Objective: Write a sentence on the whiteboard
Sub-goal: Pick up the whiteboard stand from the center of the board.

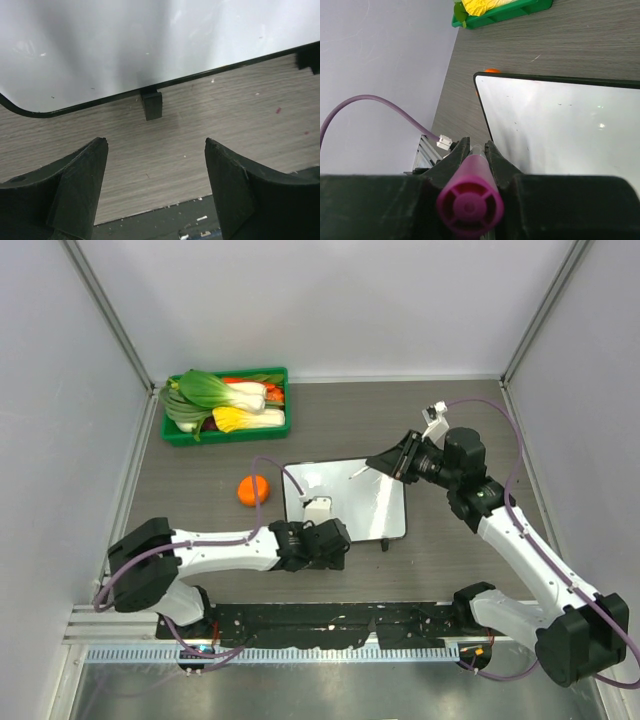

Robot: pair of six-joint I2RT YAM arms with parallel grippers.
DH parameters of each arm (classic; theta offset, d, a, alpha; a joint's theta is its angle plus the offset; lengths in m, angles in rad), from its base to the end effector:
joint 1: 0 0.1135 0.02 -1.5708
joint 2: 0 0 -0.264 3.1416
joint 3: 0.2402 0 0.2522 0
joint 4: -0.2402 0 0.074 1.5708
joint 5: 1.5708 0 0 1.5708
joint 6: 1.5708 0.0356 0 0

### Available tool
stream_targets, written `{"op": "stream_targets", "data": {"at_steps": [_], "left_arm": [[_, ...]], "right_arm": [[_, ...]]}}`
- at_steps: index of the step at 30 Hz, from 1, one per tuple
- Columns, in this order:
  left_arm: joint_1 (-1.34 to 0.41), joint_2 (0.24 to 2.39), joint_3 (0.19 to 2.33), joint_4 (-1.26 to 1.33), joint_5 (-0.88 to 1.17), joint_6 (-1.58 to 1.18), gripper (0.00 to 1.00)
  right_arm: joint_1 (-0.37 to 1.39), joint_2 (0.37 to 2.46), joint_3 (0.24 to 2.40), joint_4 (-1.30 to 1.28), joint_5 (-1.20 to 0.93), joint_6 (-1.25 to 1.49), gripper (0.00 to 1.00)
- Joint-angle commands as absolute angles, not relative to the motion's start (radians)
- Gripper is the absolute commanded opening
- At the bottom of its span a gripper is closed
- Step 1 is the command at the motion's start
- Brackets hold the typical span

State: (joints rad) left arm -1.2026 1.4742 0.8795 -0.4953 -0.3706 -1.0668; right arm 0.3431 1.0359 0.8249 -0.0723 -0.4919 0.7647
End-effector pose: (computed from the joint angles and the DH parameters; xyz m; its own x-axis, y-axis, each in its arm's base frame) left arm 0.1130 -0.2572 0.1937 -0.8628 -0.0311 -0.5045 0.1114 0.9618 -0.2499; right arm 0.2191 0.0961 0.3185 -0.6909 0.4012 -0.6014 -0.3399 0.5540 0.7600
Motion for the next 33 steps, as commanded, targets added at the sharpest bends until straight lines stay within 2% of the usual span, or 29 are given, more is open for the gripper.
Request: {"op": "stream_targets", "data": {"at_steps": [1,10,16,22,25,28,32,33], "left_arm": [[-1.216,1.522,0.910,-0.451,-0.468,-1.100,0.78],[-1.226,1.586,0.868,-0.393,-0.512,-1.117,0.52],[-1.230,1.632,0.867,-0.388,-0.543,-1.132,0.49],[-1.230,1.670,0.871,-0.399,-0.569,-1.160,0.40],[-1.232,1.690,0.887,-0.432,-0.589,-1.173,0.28],[-1.232,1.704,0.900,-0.443,-0.598,-1.175,0.23],[-1.232,1.704,0.900,-0.442,-0.597,-1.177,0.03],[-1.232,1.700,0.899,-0.443,-0.591,-1.175,0.00]], "right_arm": [[0.334,0.993,0.828,-0.049,-0.500,0.759,0.01],[0.328,0.989,0.816,-0.049,-0.505,0.753,0.01],[0.327,0.991,0.818,-0.049,-0.509,0.750,0.01],[0.325,0.991,0.818,-0.049,-0.520,0.746,0.01],[0.324,0.991,0.810,-0.043,-0.525,0.747,0.01],[0.324,0.989,0.802,-0.038,-0.532,0.747,0.01],[0.324,0.994,0.801,-0.032,-0.543,0.747,0.01],[0.324,0.994,0.799,-0.034,-0.545,0.747,0.01]]}}
